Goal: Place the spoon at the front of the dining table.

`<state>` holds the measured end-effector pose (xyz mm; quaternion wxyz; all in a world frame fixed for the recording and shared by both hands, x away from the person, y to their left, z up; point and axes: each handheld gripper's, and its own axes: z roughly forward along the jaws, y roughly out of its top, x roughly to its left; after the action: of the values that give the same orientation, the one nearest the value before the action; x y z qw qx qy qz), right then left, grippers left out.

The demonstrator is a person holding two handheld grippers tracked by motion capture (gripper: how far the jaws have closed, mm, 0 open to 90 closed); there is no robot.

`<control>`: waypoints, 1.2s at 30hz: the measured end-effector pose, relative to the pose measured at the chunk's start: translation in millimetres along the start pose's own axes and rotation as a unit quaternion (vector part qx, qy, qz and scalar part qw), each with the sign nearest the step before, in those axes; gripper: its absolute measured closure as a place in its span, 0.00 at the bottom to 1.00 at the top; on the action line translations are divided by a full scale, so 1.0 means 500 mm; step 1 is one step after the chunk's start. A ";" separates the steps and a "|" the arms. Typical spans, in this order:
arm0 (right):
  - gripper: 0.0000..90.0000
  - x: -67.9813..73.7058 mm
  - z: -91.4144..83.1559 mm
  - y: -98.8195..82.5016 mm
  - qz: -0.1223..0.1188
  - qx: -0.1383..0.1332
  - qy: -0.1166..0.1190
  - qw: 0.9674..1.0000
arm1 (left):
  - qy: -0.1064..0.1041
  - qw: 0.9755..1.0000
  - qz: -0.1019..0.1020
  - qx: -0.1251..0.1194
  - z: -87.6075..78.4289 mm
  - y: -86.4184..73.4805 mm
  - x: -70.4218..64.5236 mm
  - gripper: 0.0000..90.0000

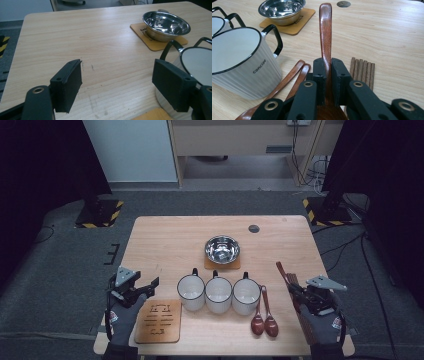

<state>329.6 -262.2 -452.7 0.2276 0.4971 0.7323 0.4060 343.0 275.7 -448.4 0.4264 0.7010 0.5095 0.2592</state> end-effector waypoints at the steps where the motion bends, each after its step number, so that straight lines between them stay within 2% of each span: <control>1: 0.91 0.000 0.000 0.001 0.000 0.000 -0.001 1.000 | -0.002 1.000 0.002 0.000 0.000 0.004 -0.003 0.25; 12: 0.91 -0.003 0.002 0.005 0.001 -0.013 0.004 1.000 | -0.015 0.999 0.030 -0.006 0.007 0.063 -0.045 0.25; 23: 0.91 -0.005 -0.005 0.012 0.000 -0.028 0.009 1.000 | -0.047 0.997 0.056 -0.019 0.021 0.123 -0.112 0.25; 36: 0.91 -0.006 -0.011 0.016 0.001 -0.037 0.012 0.999 | -0.081 0.994 0.067 -0.020 0.050 0.146 -0.165 0.25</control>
<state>330.9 -265.5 -443.1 0.2364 0.4845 0.7187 0.4391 370.3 181.6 -392.3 0.4622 0.7438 0.4192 0.2396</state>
